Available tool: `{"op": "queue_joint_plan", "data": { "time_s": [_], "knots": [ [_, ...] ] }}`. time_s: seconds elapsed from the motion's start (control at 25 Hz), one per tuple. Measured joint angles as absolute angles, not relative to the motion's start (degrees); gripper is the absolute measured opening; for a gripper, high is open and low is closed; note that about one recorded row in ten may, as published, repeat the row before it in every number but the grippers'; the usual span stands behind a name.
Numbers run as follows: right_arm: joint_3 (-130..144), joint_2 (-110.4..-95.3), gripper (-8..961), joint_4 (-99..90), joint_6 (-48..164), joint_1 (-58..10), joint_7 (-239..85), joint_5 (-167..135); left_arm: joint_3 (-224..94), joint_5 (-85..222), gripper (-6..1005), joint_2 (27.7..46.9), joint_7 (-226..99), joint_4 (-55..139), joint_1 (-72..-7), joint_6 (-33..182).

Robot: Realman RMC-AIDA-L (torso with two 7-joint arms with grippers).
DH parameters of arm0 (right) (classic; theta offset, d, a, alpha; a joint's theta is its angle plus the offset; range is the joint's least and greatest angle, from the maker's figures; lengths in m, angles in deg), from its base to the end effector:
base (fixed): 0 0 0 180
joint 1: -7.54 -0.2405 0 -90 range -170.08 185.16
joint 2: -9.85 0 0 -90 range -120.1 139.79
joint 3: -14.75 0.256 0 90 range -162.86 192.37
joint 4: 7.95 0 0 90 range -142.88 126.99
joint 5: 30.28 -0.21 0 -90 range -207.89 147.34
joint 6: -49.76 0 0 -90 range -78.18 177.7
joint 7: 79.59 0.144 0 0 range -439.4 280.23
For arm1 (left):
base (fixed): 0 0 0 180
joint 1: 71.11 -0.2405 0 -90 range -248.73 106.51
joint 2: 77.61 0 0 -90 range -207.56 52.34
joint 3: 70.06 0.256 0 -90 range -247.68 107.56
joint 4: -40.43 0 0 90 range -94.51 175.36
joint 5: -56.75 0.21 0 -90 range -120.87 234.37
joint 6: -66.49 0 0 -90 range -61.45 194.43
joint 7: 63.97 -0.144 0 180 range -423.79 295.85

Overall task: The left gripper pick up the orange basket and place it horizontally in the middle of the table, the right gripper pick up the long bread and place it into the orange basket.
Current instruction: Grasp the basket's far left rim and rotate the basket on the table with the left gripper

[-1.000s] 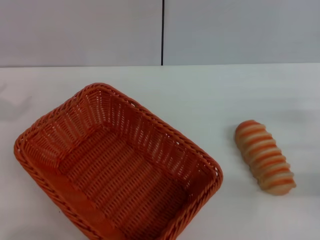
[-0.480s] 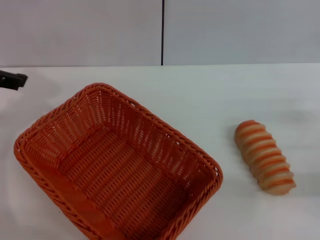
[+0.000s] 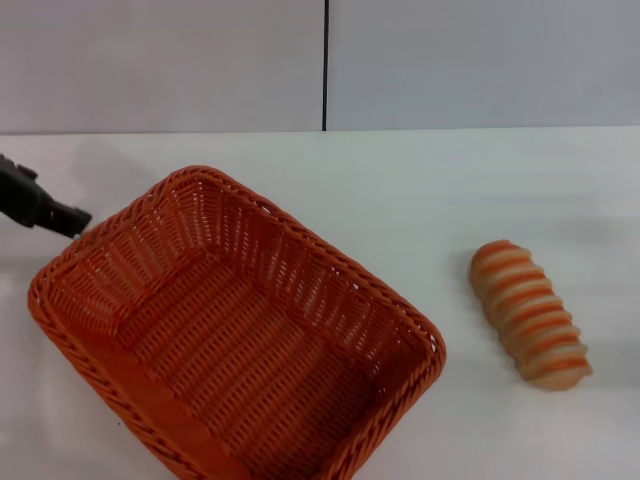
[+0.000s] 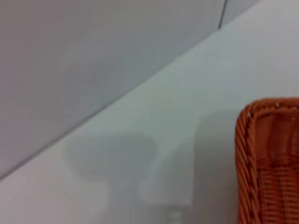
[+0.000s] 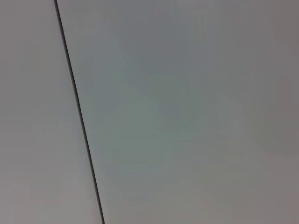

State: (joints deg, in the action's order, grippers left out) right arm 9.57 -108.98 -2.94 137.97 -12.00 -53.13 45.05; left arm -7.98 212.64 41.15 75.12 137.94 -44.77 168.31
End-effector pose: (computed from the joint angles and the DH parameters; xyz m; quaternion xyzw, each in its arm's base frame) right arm 0.3563 0.2789 0.0526 -0.6223 0.2047 0.4075 0.6362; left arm -0.2117 0.3279 0.1031 -0.8786 -0.3466 0.1733 0.2791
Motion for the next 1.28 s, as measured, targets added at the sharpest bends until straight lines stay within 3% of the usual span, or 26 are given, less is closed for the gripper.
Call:
{"op": "queue_joint_plan", "data": {
  "time_s": [1.28],
  "knots": [
    [9.67,-109.16,449,-3.30,137.47,-11.44,-53.14,44.89,4.24,211.33,736,41.38,77.34,127.23,-44.69,159.59]
  ]
}}
